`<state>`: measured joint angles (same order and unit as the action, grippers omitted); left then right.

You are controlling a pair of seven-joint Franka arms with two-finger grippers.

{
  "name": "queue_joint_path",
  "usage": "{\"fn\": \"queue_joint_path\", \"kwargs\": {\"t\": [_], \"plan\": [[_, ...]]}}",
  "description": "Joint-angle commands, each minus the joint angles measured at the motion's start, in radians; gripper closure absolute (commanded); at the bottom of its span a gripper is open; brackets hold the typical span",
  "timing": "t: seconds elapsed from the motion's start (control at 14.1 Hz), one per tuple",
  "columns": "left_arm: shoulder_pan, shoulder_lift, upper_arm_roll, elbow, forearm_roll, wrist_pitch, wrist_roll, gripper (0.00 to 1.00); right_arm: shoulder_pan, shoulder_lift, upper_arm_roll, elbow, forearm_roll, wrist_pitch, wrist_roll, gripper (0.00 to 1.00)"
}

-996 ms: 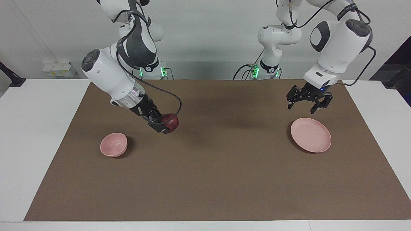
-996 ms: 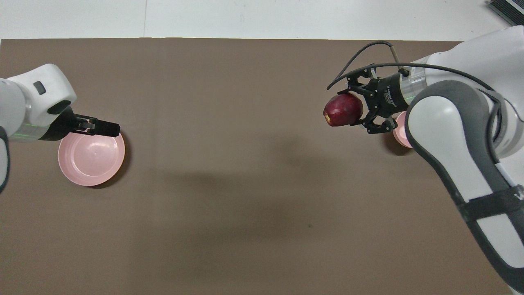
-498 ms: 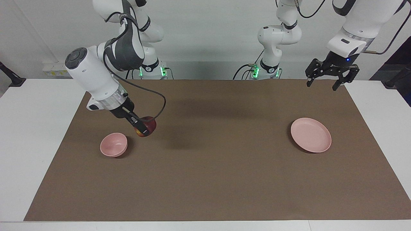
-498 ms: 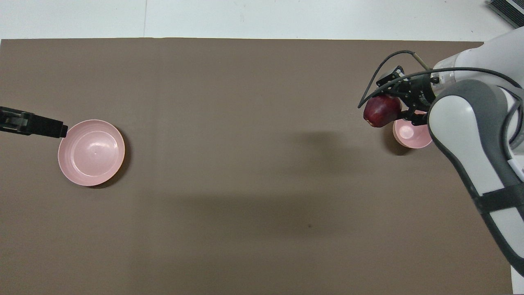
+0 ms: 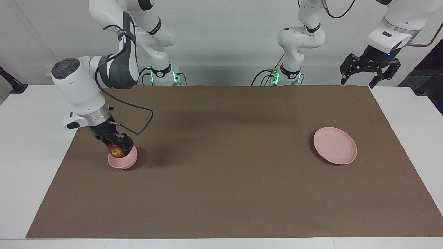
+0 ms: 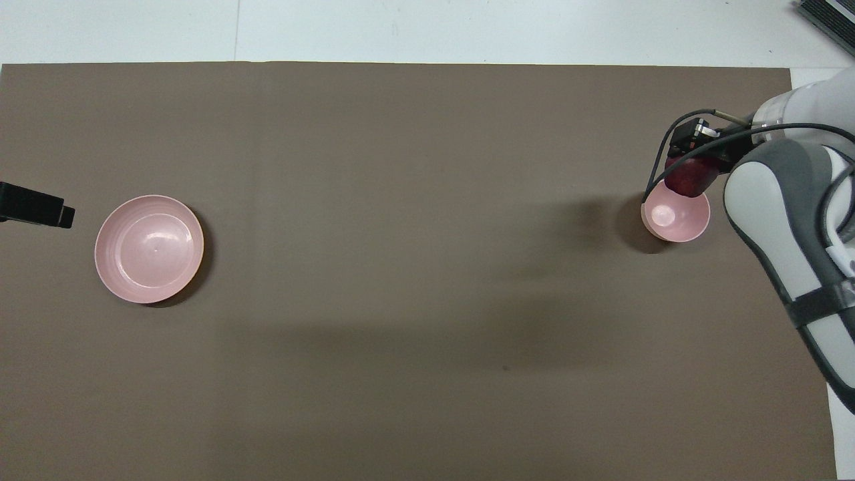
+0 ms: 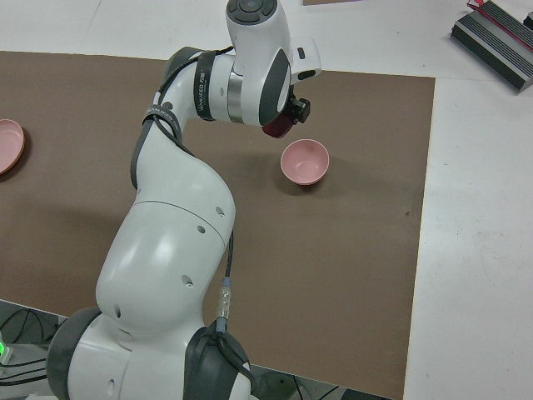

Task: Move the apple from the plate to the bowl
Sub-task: 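Lower the apple into the pink bowl and open the right gripper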

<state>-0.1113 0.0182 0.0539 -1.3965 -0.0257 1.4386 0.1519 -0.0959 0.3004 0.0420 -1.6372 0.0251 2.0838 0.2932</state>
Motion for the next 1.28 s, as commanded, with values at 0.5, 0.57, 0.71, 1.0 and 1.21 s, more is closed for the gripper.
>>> {"fn": "queue_joint_path", "kwargs": {"t": [0.5, 0.57, 0.71, 1.0, 1.21], "plan": [[0.038, -0.012, 0.001, 0.008, 0.007, -0.056, -0.011, 0.0, -0.028, 0.059, 0.006, -0.128, -0.048, 0.121, -0.046, 1.0], [0.038, -0.012, 0.001, 0.01, 0.009, -0.069, -0.011, 0.0, -0.037, 0.059, 0.006, -0.128, -0.053, 0.119, -0.046, 1.0], [0.038, -0.011, 0.001, 0.013, 0.009, -0.084, -0.011, 0.0, -0.05, 0.052, 0.006, -0.131, -0.053, 0.093, -0.049, 1.0], [0.036, -0.012, 0.001, 0.013, 0.009, -0.078, -0.008, 0.0, -0.068, 0.049, 0.006, -0.19, -0.054, 0.116, -0.043, 1.0], [0.039, -0.012, 0.003, 0.011, 0.009, -0.076, -0.005, 0.0, -0.058, 0.075, 0.006, -0.181, -0.053, 0.165, -0.035, 0.33]]}}
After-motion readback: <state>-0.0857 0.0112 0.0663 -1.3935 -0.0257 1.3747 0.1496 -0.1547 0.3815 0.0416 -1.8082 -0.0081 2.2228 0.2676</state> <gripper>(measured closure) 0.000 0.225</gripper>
